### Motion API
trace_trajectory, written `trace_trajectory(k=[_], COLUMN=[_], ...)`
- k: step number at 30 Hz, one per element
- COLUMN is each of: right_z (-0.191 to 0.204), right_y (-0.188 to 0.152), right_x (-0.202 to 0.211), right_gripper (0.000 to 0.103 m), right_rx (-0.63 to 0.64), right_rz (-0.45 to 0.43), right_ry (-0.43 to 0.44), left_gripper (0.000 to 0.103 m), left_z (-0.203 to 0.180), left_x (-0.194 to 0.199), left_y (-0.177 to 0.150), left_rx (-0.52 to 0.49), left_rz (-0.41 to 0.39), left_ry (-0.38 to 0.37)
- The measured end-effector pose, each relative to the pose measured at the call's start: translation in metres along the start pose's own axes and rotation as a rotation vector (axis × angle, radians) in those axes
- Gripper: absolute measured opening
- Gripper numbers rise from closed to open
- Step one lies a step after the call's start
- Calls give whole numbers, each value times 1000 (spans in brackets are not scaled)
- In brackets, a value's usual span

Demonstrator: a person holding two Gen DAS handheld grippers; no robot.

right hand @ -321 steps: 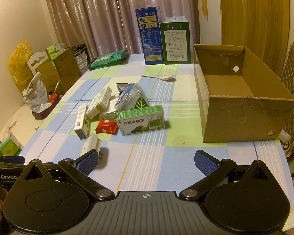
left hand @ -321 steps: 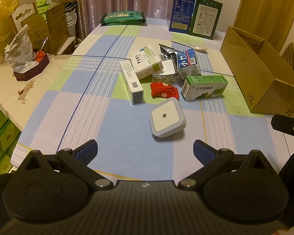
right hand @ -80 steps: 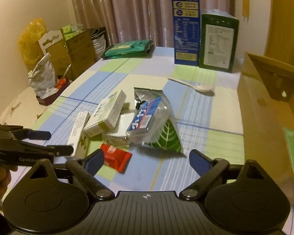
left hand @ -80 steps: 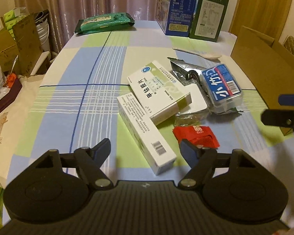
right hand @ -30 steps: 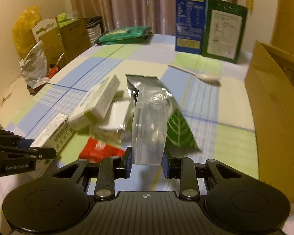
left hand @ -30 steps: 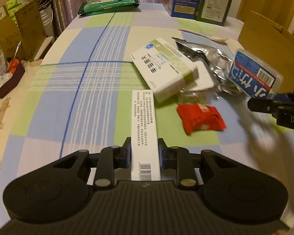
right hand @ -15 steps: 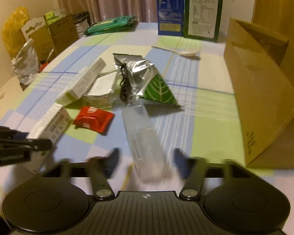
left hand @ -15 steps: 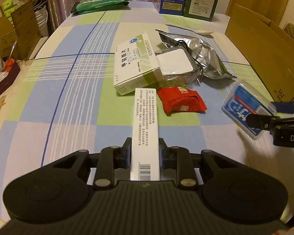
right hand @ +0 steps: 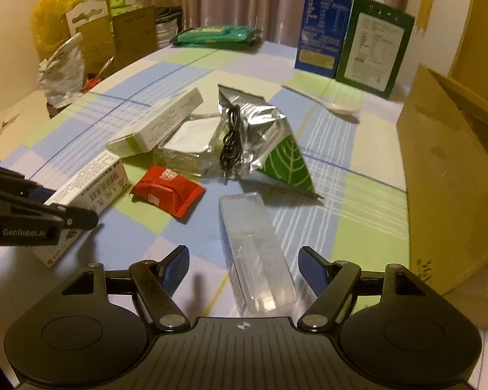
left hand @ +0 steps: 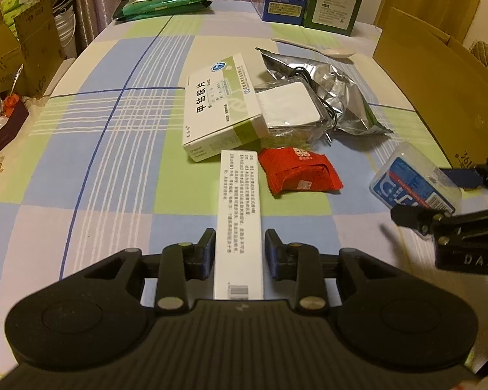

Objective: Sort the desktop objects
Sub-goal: 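Lift the clear case with the right tool while the left tool holds the white box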

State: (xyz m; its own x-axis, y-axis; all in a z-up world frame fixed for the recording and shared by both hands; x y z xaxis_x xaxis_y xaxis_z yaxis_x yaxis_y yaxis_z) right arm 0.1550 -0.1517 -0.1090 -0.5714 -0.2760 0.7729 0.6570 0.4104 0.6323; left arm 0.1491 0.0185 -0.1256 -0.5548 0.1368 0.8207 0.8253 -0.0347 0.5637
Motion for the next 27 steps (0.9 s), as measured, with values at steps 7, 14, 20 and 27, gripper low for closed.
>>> trace_trajectory(k=[7,14,20,27], right_z=[-1,-2,-1,0], right_y=[1,1,2,5], right_x=[-9,-12,-15,-8], right_gripper=[62,47,29,28], right_rx=[4,-6,-2,-23], right_rz=[26,34,42,5], right_ry=[7,11,14,8], left_gripper=[27,21,21,21], left_z=[1,-4,-9,-10], left_x=[-6,-8,-7,1], left_y=[7,7,5,6], left_rx=[-11,-47,-56,-40], left_rz=[-5,-12,-6,-29], left_ry=[-1,15,-5,-19])
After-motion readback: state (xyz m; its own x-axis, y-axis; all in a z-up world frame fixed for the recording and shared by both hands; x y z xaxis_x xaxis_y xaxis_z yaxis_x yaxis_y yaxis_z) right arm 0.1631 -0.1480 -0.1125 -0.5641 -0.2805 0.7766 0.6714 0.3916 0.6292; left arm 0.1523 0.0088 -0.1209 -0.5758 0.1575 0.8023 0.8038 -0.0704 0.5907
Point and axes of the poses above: each gripper's, at about its wrist camera, not at the fingertips, and x roughly against the way its jaws point, z to its left, y to its top, the point moved 4 cm from there along -x, roughly the way its jaws point, and after that the axes turned 1 degree about x, right-handed, at the moved point
